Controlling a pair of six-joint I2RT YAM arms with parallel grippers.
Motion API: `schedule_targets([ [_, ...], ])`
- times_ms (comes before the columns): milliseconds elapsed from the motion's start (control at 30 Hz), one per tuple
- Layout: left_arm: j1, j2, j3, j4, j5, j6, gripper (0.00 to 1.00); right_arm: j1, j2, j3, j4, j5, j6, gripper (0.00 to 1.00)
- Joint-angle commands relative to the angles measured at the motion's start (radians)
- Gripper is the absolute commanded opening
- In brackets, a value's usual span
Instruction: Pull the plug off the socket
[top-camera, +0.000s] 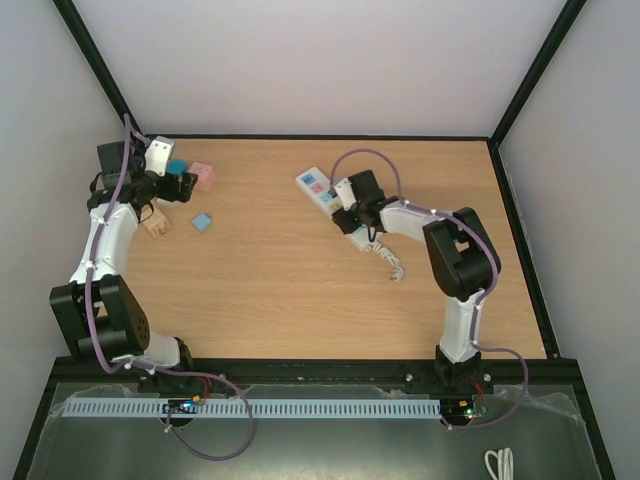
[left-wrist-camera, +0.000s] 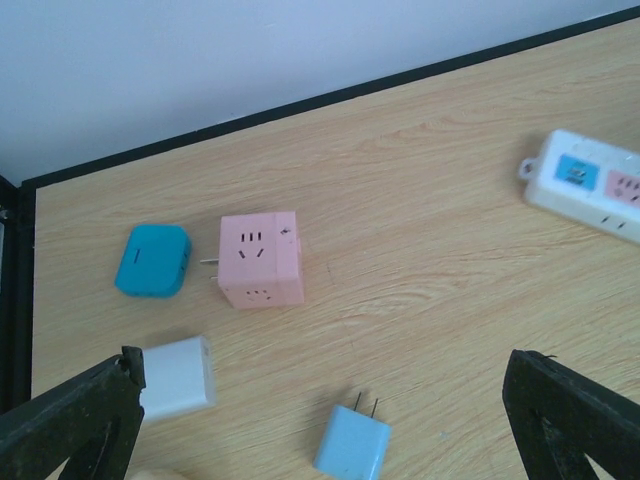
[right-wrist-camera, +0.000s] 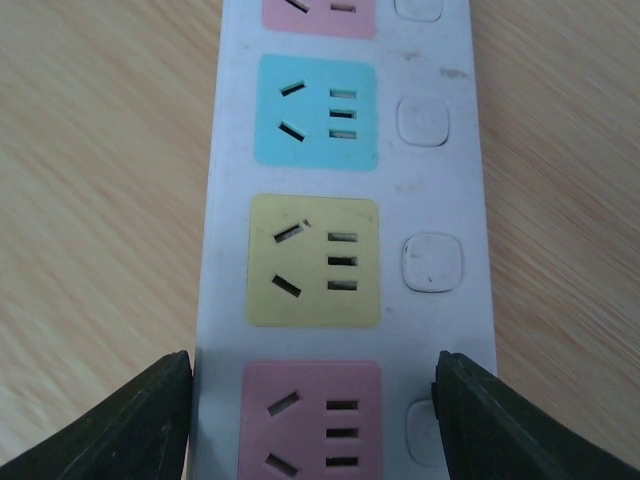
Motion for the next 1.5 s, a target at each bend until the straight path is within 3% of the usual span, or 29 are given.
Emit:
schedule_targets([
  [0,-0.031,0.013,0.038,0.031,-0.025,-0.047,1.00,-0.101,-0.039,-0.068,-0.196,0.033,0.014,0.63],
  [400,-0.124,0.046,0.053,0.054,-0.104,-0.067,1.00,-0.373,-0.172,-0.204,-0.202,0.034,-0.011,0.63],
  [733,-0.165,0.065,0.060,0.040,-0.112,-0.086,1.00,-0.500,-0.197,-0.241,-0.176,0.016,-0.006,0.64],
  [900,-0.173,0.070,0.057,0.039,-0.103,-0.093,1.00,-0.508,-0.235,-0.243,-0.159,-0.019,0.007,0.87],
  [1000,-0.174,0.074,0.060,0.036,-0.088,-0.095,1.00,-0.508,-0.249,-0.201,-0.175,-0.063,0.030,0.95],
  [1267,-0.173,0.104,0.124,-0.005,-0.088,-0.100,1.00,-0.509,-0.304,-0.048,-0.198,-0.149,0.093,1.00],
  [1467,-0.150,0.149,0.183,-0.024,-0.040,-0.192,1.00,-0.507,-0.346,0.057,-0.137,-0.268,0.195,1.00],
])
